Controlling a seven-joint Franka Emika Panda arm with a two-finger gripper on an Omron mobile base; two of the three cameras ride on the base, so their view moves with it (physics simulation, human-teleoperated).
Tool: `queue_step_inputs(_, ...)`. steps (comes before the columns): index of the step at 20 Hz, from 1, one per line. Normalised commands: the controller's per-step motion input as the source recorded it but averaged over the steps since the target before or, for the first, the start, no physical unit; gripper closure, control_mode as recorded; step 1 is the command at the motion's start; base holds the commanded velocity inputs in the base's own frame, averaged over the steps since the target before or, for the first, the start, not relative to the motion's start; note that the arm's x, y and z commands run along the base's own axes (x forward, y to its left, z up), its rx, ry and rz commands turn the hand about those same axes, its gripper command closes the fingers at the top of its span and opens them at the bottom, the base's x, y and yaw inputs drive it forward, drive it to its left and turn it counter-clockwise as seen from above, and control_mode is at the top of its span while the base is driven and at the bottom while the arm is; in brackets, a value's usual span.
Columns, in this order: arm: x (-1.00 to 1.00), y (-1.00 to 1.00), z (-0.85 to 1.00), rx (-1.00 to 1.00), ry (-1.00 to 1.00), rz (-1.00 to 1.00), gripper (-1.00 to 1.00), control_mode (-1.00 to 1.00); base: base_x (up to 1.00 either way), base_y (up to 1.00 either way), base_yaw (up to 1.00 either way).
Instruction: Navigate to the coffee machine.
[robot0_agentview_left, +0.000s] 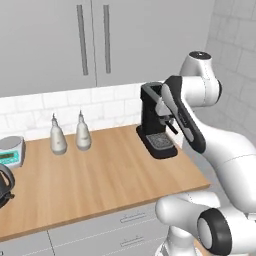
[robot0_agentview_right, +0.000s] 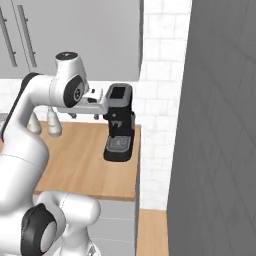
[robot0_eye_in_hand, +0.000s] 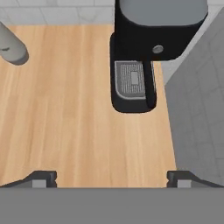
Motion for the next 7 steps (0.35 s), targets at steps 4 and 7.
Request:
queue_step_inputs(4,0.00,0.00,0.00,0.00,0.00,0.00,-1.00,1.00,0.00,-0.02,0.00)
queue_step_inputs(7,0.00,0.00,0.00,0.00,0.00,0.00,-1.00,1.00,0.39,0.00,0.00)
